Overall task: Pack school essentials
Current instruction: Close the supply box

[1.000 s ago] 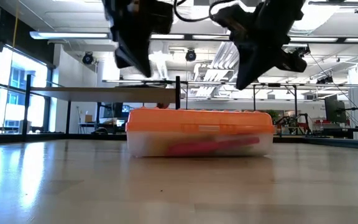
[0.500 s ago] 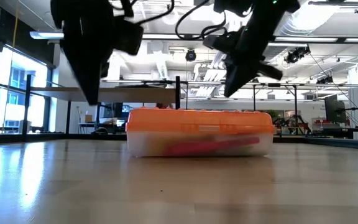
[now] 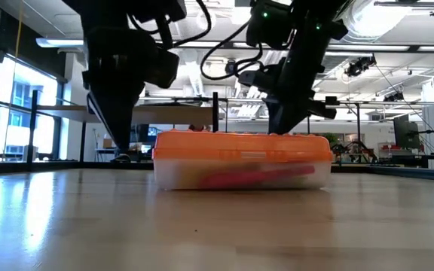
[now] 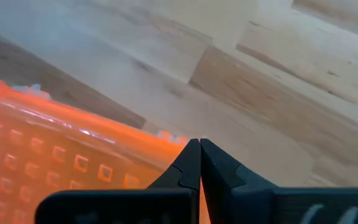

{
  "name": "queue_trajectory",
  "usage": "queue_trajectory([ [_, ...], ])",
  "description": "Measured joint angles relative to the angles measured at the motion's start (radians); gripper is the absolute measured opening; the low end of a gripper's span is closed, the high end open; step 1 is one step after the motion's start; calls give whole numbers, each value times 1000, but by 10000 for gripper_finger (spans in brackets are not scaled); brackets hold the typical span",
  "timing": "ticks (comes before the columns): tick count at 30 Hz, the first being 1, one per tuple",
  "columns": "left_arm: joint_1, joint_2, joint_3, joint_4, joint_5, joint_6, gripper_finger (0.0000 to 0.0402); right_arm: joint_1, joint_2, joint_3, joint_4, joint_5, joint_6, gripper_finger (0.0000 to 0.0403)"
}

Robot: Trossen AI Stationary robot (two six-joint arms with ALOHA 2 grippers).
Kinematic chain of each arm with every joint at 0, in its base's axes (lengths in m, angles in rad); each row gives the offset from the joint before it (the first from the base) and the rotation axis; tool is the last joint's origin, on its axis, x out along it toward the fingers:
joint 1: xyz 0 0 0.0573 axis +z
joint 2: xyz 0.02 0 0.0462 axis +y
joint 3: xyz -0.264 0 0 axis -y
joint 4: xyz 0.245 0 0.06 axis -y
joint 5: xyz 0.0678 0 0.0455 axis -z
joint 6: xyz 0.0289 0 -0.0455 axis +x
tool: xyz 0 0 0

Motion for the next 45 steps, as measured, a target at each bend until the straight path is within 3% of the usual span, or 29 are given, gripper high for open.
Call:
queue_trajectory([
  [45,224,-1,0,66,19,138,0,86,-1,0,-73,-22,177,0],
])
